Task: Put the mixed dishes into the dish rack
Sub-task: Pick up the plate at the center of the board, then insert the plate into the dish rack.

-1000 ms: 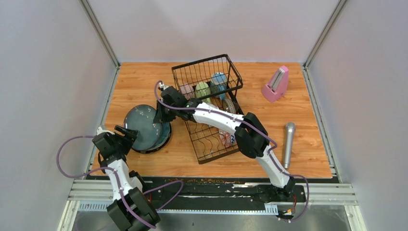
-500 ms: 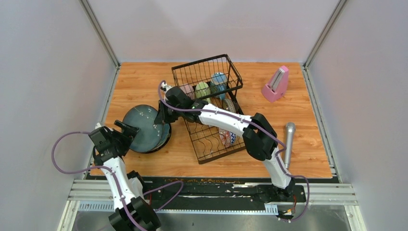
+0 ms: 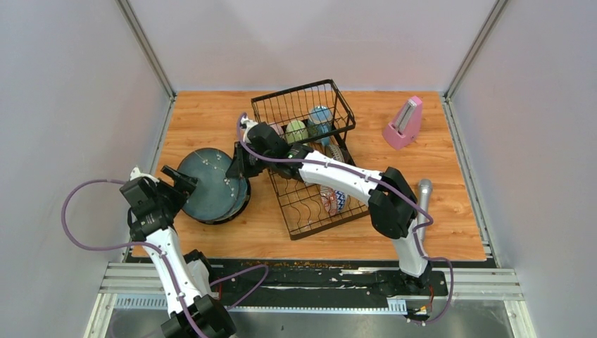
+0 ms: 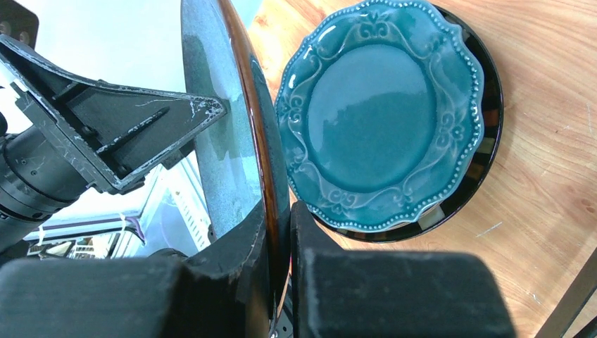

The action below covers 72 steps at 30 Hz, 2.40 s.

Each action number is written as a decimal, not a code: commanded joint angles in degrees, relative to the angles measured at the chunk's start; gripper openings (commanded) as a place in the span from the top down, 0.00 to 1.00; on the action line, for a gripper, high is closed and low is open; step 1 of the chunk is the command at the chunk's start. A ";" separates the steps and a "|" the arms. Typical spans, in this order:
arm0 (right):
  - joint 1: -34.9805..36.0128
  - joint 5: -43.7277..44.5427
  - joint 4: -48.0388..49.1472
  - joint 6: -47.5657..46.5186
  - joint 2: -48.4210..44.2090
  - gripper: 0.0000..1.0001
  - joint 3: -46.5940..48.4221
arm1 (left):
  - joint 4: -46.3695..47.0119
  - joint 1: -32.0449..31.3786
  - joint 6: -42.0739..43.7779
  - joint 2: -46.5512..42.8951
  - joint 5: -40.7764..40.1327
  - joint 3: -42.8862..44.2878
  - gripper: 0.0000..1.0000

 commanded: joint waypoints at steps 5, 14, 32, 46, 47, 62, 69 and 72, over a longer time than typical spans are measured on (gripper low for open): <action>-0.19 -1.03 4.71 -1.57 -8.61 1.00 -1.33 | 2.67 -0.31 0.67 -0.72 1.55 2.60 0.00; -2.18 -1.88 2.96 -2.73 -12.66 1.00 -2.93 | 29.58 -0.35 -10.68 -1.29 26.42 -4.45 0.00; -2.67 -1.30 1.41 -4.42 -32.70 1.00 -20.44 | 58.44 -6.50 -20.21 2.01 41.02 -1.77 0.00; -17.02 -13.69 0.82 -3.01 -58.43 1.00 -39.28 | 47.06 -24.00 -10.65 2.13 43.13 4.16 0.00; -18.87 -15.65 0.62 -2.67 -59.58 1.00 -40.54 | 46.04 -24.90 -9.91 1.84 43.07 4.39 0.00; -27.61 -27.57 5.88 3.26 -62.19 1.00 -45.25 | 42.84 -43.51 -9.07 6.56 35.05 2.27 0.26; -27.61 -29.13 7.65 3.75 -62.08 1.00 -47.13 | 46.96 -47.12 -13.29 5.87 31.86 -1.00 0.56; -27.57 -30.59 9.21 4.00 -61.79 1.00 -48.02 | 47.55 -47.53 -13.47 5.78 32.20 -1.00 0.73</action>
